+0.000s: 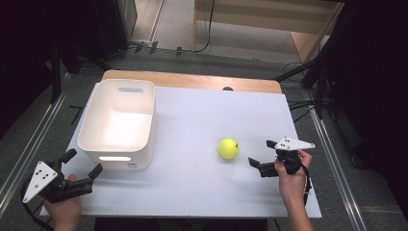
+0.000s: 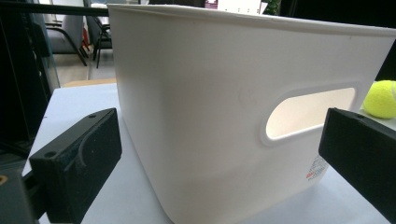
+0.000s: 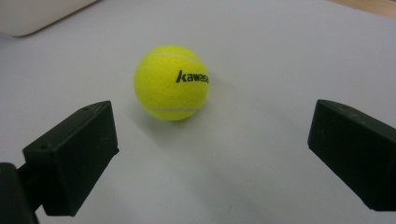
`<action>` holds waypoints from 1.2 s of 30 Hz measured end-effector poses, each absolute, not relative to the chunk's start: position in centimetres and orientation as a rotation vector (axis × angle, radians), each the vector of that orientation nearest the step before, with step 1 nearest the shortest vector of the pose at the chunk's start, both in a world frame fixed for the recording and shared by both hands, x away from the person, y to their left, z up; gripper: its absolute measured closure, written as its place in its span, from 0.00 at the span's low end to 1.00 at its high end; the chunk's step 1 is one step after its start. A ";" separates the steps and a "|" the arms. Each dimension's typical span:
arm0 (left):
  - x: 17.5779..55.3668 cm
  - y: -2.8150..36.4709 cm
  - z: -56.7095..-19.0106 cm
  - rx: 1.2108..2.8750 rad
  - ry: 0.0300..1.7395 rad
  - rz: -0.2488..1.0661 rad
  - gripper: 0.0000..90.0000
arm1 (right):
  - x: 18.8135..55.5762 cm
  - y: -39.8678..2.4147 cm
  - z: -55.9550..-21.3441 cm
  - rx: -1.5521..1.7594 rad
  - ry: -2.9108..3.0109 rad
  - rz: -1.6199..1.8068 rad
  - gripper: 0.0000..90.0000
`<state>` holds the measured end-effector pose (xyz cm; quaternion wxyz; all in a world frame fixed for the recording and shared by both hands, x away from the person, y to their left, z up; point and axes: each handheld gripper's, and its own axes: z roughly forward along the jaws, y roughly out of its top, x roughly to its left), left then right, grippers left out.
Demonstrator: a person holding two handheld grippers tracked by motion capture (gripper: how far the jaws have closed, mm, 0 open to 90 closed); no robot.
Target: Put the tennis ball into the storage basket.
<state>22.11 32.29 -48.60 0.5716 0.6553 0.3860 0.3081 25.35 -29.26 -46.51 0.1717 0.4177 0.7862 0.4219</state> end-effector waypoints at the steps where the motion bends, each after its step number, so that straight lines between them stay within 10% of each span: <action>1: 22.1 32.3 -48.6 1.537 0.906 0.721 0.00 | 25.5 -29.1 -46.4 1.180 2.238 1.194 0.00; 36: 22.1 32.2 -48.6 1.543 0.902 0.721 0.00 | 30.6 -24.3 -44.2 1.114 2.576 0.827 0.00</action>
